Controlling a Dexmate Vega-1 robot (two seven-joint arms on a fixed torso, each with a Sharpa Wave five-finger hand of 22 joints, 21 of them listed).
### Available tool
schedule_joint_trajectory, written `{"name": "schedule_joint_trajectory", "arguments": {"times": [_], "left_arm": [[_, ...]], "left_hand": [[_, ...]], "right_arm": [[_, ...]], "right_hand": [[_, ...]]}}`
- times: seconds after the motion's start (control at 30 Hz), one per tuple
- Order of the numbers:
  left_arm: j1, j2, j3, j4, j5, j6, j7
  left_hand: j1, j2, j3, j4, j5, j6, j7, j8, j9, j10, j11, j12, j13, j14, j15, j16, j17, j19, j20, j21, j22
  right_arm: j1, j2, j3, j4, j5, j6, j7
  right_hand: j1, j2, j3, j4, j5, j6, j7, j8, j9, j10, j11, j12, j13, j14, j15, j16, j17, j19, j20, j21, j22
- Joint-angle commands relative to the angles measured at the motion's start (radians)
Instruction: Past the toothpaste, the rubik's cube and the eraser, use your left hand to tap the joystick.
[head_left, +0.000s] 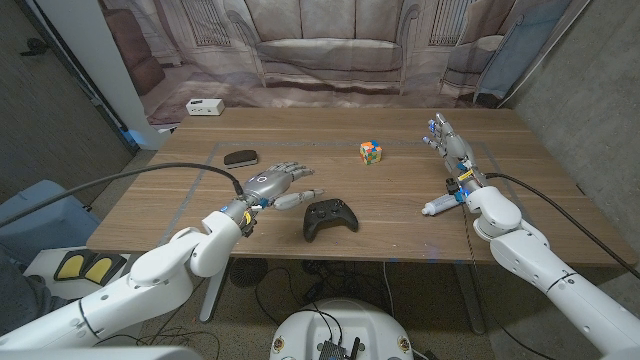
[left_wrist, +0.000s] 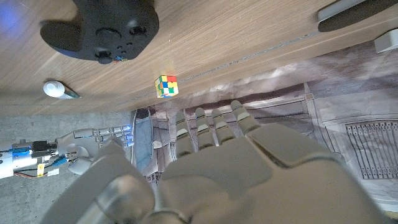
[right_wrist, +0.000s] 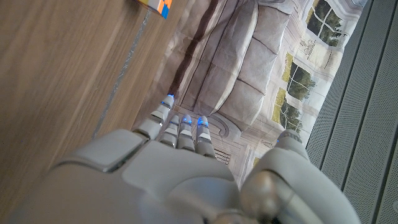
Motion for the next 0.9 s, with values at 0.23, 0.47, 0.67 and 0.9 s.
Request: {"name": "schedule_joint_trajectory", "arguments": {"times": [0.23, 0.47, 0.67, 0.9], "left_arm": [[0.008, -0.028, -0.056, 0.008, -0.104, 0.019, 0.020], [0.012, -0.035, -0.079, 0.006, -0.154, 0.019, 0.033], [0.021, -0.035, -0.108, 0.010, -0.219, -0.012, 0.041], [0.015, -0.036, -0.134, 0.018, -0.286, -0.044, 0.037]], "left_hand": [[0.011, -0.002, 0.004, -0.005, 0.006, 0.006, 0.000, 0.006, 0.003, 0.018, 0.001, 0.009, 0.005, 0.013, -0.009, 0.006, 0.001, 0.010, 0.000, 0.007, 0.003], [0.013, -0.001, 0.005, -0.008, 0.006, 0.016, 0.009, 0.010, 0.003, 0.022, 0.004, 0.010, 0.004, 0.018, -0.007, 0.007, 0.001, 0.013, 0.001, 0.006, 0.003], [0.014, -0.001, 0.006, -0.011, 0.006, 0.047, 0.012, 0.019, 0.003, 0.043, 0.002, 0.017, 0.004, 0.043, -0.009, 0.013, 0.000, 0.022, -0.002, 0.008, 0.003], [0.015, -0.003, 0.005, -0.014, 0.005, 0.057, 0.019, 0.020, 0.003, 0.050, 0.001, 0.019, 0.004, 0.051, -0.005, 0.013, 0.000, 0.026, -0.003, 0.009, 0.003]], "right_arm": [[0.014, 0.011, -0.003, 0.031, 0.004, 0.021, 0.018], [0.019, 0.013, -0.001, 0.042, 0.021, 0.028, 0.036], [0.019, 0.013, -0.004, 0.049, 0.024, 0.038, 0.048], [0.016, 0.012, 0.000, 0.050, 0.029, 0.044, 0.051]], "right_hand": [[-0.003, 0.003, -0.001, -0.005, -0.001, 0.005, -0.001, -0.002, 0.005, 0.007, 0.001, -0.001, 0.004, 0.002, 0.006, -0.001, 0.004, 0.005, 0.003, -0.001, 0.003], [-0.004, 0.002, -0.001, -0.006, -0.001, 0.005, -0.002, -0.001, 0.005, 0.008, 0.002, 0.000, 0.004, 0.003, 0.006, -0.001, 0.004, 0.006, 0.002, -0.001, 0.003], [-0.005, 0.003, -0.002, -0.006, -0.001, 0.005, 0.000, -0.001, 0.005, 0.008, 0.001, 0.000, 0.004, 0.004, 0.005, -0.001, 0.004, 0.007, 0.001, -0.001, 0.003], [-0.005, 0.003, -0.002, -0.006, -0.001, 0.005, 0.000, -0.001, 0.005, 0.009, 0.002, 0.000, 0.004, 0.005, 0.005, 0.000, 0.004, 0.008, 0.000, -0.001, 0.003]]}}
